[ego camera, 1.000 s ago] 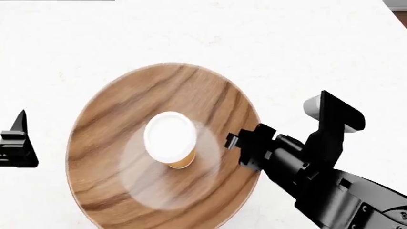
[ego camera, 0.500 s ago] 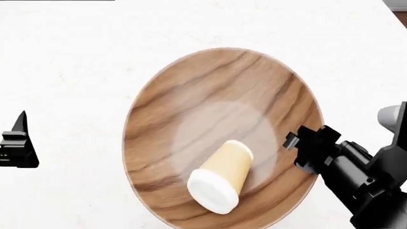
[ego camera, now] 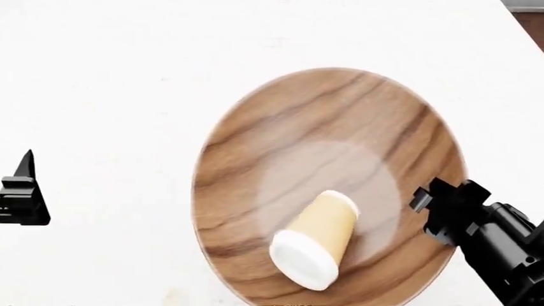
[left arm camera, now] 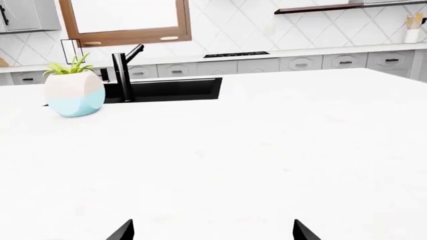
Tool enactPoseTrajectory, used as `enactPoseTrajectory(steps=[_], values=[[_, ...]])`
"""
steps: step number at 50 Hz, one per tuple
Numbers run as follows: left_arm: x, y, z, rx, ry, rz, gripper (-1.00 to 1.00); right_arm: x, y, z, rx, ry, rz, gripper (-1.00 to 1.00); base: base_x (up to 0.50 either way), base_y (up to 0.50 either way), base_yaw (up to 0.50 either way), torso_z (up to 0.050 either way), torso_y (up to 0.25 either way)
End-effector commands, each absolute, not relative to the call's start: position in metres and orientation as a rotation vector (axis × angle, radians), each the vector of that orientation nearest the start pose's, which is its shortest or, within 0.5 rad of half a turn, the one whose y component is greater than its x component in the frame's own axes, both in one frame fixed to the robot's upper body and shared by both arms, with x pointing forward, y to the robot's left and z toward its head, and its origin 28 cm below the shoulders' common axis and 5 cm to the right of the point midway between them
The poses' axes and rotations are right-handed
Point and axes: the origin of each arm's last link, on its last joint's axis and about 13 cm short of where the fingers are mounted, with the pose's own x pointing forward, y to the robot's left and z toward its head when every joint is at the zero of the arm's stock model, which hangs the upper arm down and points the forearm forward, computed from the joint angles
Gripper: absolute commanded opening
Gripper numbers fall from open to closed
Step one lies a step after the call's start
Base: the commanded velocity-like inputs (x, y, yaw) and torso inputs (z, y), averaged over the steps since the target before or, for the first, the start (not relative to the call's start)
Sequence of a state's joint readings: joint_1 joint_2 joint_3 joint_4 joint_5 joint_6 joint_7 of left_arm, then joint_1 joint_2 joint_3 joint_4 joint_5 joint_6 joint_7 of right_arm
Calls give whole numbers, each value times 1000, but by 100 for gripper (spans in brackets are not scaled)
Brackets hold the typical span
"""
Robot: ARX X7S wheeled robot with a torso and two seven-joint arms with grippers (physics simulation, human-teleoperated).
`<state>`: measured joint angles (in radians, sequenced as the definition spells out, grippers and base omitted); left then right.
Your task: Place the cup inside the bowl on the dining table and move the bowl to any counter.
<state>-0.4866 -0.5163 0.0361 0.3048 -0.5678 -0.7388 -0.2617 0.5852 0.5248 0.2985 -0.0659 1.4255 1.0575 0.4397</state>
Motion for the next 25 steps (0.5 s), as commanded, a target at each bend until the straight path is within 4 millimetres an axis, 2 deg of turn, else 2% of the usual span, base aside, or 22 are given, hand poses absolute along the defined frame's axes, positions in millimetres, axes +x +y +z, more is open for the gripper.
enactPoseTrajectory(steps=[1, 25], values=[[273, 288, 167, 60, 3, 69, 100, 261, -207, 193, 635, 256, 136, -100, -19, -500, 0, 0, 0], [274, 291, 168, 56, 0, 69, 100, 259, -208, 192, 633, 260, 142, -100, -2, -500, 0, 0, 0]])
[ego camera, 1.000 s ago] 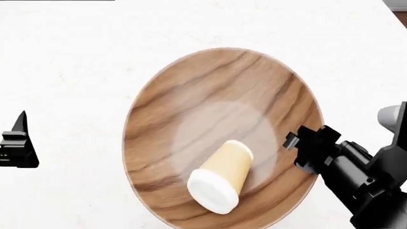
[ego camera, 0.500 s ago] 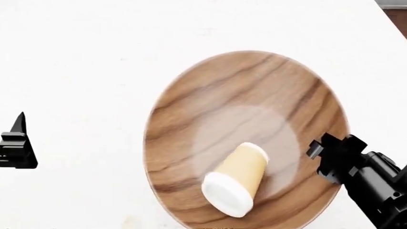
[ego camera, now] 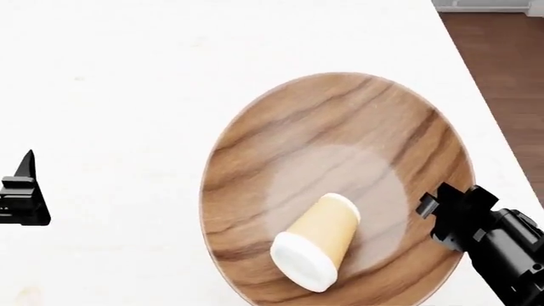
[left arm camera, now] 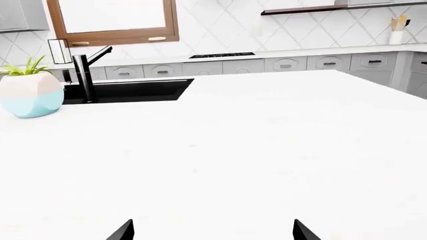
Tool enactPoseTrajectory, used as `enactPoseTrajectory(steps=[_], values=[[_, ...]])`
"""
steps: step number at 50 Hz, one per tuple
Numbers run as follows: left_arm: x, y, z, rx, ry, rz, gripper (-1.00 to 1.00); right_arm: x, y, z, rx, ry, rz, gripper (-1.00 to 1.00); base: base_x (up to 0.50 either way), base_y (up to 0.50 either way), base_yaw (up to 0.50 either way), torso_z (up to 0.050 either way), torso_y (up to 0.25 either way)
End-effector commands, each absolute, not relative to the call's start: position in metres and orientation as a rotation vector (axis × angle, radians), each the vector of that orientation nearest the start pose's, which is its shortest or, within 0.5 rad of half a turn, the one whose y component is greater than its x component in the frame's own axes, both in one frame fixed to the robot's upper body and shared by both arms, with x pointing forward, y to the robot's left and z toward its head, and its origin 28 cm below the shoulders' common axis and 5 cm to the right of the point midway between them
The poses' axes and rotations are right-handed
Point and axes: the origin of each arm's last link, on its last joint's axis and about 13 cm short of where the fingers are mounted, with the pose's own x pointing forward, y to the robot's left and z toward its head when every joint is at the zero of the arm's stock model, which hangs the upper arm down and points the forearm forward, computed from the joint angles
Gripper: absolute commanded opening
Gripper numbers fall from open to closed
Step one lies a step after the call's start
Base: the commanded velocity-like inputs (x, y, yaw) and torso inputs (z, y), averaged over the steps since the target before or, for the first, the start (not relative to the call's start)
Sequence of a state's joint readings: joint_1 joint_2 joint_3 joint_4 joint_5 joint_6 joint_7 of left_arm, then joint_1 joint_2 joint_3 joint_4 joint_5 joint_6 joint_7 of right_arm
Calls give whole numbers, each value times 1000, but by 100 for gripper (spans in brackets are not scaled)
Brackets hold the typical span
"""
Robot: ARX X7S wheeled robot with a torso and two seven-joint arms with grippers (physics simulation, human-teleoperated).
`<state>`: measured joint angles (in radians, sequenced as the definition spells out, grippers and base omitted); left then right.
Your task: Place the cup inside the bowl on the dining table and move the bowl to any counter.
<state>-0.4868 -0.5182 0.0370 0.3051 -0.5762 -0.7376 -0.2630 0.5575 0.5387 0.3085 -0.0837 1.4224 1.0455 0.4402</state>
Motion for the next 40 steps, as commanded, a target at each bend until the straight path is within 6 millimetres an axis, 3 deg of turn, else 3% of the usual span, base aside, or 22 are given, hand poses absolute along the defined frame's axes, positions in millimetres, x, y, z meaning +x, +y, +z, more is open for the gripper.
enactPoseTrajectory(steps=[1, 40], values=[[273, 291, 168, 56, 0, 69, 100, 259, -208, 192, 633, 260, 142, -100, 0, -500, 0, 0, 0], [272, 288, 169, 57, -2, 66, 100, 250, -212, 189, 644, 261, 130, -100, 0, -500, 0, 0, 1]])
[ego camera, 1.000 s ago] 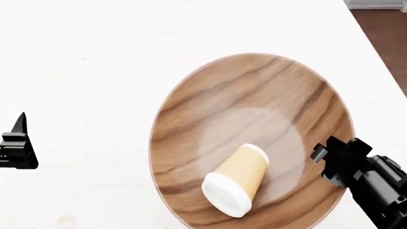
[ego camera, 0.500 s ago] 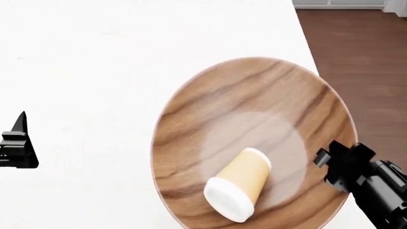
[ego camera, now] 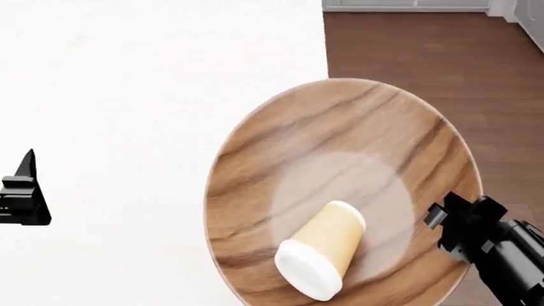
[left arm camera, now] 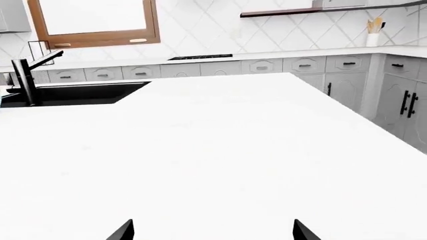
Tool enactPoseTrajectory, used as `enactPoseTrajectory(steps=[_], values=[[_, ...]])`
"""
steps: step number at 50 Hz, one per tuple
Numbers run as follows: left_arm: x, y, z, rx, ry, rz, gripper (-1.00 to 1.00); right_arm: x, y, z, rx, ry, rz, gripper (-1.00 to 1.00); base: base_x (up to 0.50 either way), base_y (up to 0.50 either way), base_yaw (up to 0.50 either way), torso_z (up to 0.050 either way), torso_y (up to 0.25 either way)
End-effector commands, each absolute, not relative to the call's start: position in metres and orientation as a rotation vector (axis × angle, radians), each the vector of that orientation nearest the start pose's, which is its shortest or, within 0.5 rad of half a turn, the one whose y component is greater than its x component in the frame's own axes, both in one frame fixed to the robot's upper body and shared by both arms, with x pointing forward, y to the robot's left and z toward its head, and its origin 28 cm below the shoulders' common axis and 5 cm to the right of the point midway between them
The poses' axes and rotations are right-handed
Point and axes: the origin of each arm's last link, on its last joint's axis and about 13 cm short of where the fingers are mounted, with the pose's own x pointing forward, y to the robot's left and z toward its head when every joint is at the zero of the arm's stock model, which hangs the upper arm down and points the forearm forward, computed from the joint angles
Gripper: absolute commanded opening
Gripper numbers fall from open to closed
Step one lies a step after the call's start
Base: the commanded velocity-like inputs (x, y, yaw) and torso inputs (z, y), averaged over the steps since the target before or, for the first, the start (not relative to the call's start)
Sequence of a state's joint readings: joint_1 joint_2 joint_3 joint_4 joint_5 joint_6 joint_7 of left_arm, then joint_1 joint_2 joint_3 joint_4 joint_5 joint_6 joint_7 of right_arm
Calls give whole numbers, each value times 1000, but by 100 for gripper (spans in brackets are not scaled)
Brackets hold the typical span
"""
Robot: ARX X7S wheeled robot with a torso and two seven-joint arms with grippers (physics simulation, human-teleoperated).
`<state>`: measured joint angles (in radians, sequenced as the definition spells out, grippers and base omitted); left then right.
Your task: Place the cup inside the bowl on the dining table and move the bowl to any counter.
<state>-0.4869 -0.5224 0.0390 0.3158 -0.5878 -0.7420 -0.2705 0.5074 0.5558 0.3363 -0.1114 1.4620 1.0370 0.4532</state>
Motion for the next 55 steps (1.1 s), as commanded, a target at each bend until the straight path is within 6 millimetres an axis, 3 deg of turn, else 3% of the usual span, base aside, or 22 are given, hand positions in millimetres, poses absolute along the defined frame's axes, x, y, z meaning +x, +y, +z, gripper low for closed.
enactPoseTrajectory(steps=[1, 24, 31, 55], values=[[272, 287, 169, 58, -2, 66, 100, 250, -212, 189, 643, 261, 130, -100, 0, -500, 0, 0, 0], [273, 291, 172, 55, -7, 64, 100, 249, -212, 187, 652, 261, 133, -100, 0, -500, 0, 0, 0], [272, 282, 170, 60, -7, 63, 100, 250, -212, 184, 656, 266, 133, -100, 0, -500, 0, 0, 0], [272, 289, 171, 65, -1, 56, 100, 249, -215, 187, 614, 189, 120, -100, 58, -500, 0, 1, 0]])
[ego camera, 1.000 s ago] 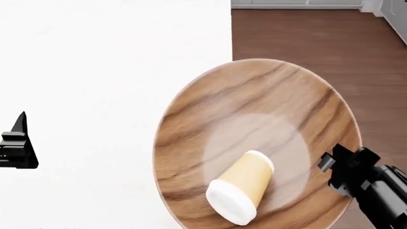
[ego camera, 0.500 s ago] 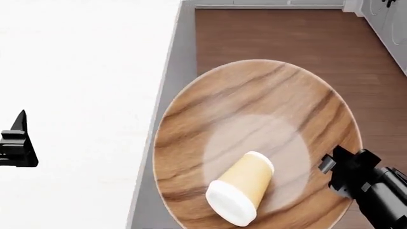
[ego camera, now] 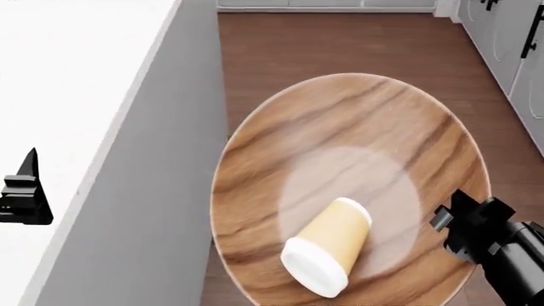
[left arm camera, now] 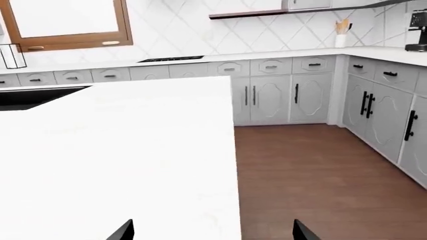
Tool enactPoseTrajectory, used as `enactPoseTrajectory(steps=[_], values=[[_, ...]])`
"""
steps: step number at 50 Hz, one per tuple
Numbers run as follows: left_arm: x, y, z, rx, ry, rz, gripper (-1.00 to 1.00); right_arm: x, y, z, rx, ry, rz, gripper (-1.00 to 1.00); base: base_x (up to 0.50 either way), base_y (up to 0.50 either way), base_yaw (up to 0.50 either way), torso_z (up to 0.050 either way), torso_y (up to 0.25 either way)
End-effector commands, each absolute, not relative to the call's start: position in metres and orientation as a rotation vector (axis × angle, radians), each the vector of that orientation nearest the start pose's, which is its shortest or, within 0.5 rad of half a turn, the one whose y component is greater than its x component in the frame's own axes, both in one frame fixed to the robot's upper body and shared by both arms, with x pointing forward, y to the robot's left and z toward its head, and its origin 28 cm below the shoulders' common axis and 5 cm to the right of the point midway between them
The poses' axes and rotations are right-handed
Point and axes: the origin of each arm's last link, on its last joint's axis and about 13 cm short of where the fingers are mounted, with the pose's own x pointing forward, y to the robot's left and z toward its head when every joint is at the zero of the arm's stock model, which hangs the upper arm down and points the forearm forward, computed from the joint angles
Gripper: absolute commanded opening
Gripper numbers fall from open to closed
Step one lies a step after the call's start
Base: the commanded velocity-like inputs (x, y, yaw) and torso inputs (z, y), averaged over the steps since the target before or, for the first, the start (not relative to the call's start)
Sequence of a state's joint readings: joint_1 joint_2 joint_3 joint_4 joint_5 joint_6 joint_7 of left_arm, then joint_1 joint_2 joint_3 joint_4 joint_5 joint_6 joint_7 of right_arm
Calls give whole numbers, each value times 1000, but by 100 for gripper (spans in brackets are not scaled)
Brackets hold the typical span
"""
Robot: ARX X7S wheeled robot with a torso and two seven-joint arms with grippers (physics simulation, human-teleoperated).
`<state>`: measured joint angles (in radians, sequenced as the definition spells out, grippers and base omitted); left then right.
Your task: Place the cup inside the bowl on the dining table and move the bowl to any counter.
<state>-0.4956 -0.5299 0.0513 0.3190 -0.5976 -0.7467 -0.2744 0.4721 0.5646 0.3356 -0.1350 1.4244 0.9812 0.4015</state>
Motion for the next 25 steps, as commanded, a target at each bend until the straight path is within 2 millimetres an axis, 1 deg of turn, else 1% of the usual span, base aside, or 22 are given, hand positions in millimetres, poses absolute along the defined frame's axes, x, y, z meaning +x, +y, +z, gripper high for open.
enactPoseTrajectory(steps=[1, 6, 8, 10, 11, 15, 16, 17, 25], values=[[272, 290, 171, 65, -1, 56, 100, 249, -216, 187, 615, 189, 121, -100, 230, -500, 0, 0, 0], [271, 287, 170, 66, -2, 55, 100, 250, -215, 186, 610, 200, 127, -100, 234, -500, 0, 0, 2], [271, 291, 170, 66, 0, 55, 100, 250, -215, 186, 607, 203, 131, -100, 234, -500, 0, 0, 0], [272, 286, 170, 65, -1, 55, 100, 251, -214, 185, 598, 209, 149, -100, 273, -492, 0, 0, 0], [272, 289, 171, 66, 0, 55, 100, 251, -214, 185, 598, 207, 147, -100, 316, -465, 0, 0, 0], [273, 290, 172, 66, -2, 56, 100, 251, -215, 185, 597, 204, 150, -100, 331, -459, 0, 0, 0], [272, 283, 172, 66, -4, 56, 100, 251, -214, 185, 586, 206, 160, -100, 363, -430, 0, 0, 10], [272, 285, 172, 66, -5, 56, 100, 251, -214, 185, 585, 204, 161, -100, 410, -379, 0, 0, 0], [272, 285, 172, 64, -4, 56, 100, 253, -213, 185, 578, 188, 157, -100, 453, -317, 0, 0, 1]])
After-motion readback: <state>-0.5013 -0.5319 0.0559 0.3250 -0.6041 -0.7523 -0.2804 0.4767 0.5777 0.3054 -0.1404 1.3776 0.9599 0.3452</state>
